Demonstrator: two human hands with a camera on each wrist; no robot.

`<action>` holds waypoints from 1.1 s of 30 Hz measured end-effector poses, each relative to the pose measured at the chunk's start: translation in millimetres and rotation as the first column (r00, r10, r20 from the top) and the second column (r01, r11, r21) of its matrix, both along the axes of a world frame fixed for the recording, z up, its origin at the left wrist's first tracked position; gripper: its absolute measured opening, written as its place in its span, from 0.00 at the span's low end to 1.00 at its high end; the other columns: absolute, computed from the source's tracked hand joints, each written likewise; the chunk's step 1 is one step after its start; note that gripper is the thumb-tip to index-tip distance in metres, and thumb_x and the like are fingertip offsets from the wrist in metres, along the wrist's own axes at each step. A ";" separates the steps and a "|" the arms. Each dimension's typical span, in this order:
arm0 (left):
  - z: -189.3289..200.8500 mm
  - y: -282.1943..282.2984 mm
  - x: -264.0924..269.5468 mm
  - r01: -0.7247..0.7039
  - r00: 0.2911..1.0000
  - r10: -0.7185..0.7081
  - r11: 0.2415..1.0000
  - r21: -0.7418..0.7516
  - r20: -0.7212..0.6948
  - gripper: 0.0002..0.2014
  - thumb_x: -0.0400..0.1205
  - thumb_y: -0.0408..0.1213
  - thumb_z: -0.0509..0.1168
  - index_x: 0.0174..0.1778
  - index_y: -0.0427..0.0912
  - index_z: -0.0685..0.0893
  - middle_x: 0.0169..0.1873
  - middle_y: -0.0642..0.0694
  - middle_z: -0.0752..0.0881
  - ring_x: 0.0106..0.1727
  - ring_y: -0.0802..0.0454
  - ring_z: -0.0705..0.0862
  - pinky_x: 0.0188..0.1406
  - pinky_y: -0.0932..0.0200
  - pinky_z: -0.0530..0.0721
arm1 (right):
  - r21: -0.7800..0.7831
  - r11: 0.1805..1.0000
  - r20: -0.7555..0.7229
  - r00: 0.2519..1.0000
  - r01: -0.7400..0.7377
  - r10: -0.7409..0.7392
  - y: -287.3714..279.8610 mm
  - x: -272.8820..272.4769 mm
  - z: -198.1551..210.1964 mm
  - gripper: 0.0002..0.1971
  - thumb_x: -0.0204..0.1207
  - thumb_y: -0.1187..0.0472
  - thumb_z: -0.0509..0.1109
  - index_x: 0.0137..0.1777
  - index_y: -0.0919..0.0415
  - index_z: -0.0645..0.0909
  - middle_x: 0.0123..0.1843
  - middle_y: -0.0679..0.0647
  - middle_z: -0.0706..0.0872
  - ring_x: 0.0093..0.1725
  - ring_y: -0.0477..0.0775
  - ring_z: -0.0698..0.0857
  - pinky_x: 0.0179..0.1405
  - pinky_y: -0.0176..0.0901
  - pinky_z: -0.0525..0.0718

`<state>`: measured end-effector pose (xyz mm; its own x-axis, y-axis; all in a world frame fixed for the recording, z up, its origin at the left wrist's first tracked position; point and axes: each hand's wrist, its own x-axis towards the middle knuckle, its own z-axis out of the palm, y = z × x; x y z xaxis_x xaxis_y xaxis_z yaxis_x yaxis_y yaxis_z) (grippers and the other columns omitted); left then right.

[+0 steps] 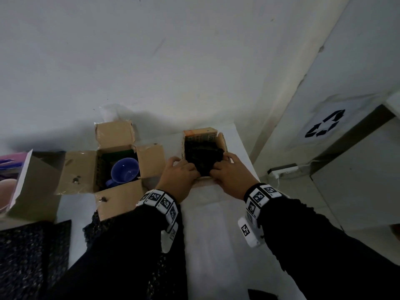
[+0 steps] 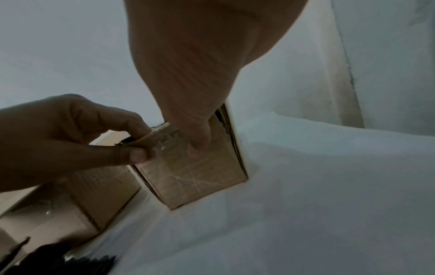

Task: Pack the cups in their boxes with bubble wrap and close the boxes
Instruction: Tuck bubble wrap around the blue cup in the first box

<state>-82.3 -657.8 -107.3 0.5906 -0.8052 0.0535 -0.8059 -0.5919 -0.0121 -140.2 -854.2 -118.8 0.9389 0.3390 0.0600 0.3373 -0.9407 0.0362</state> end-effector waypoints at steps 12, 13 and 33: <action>9.3 2.9 -5.4 -0.032 0.997 0.031 0.999 -0.009 -0.066 0.12 0.80 0.55 0.57 0.47 0.56 0.82 0.36 0.57 0.87 0.44 0.56 0.85 0.77 0.39 0.53 | 0.082 0.997 0.051 0.999 0.016 -0.020 3.4 -11.6 10.8 0.13 0.74 0.44 0.60 0.43 0.52 0.79 0.33 0.48 0.85 0.40 0.55 0.84 0.73 0.60 0.60; 12.9 2.0 -1.6 -0.058 0.995 0.052 0.995 -0.076 -0.084 0.17 0.81 0.59 0.52 0.48 0.55 0.82 0.36 0.56 0.87 0.43 0.55 0.85 0.76 0.42 0.56 | 0.117 0.992 0.085 0.995 0.041 -0.052 1.4 -7.6 15.0 0.14 0.75 0.43 0.59 0.43 0.52 0.79 0.34 0.48 0.85 0.43 0.55 0.83 0.71 0.60 0.62; 15.8 -27.0 29.0 -0.274 0.961 0.276 0.924 0.268 0.030 0.24 0.77 0.48 0.57 0.70 0.47 0.72 0.62 0.48 0.81 0.72 0.36 0.66 0.75 0.27 0.44 | -0.108 0.915 -0.075 0.915 0.388 -0.397 19.8 45.9 22.8 0.13 0.73 0.58 0.60 0.56 0.56 0.78 0.51 0.55 0.86 0.71 0.65 0.66 0.67 0.65 0.49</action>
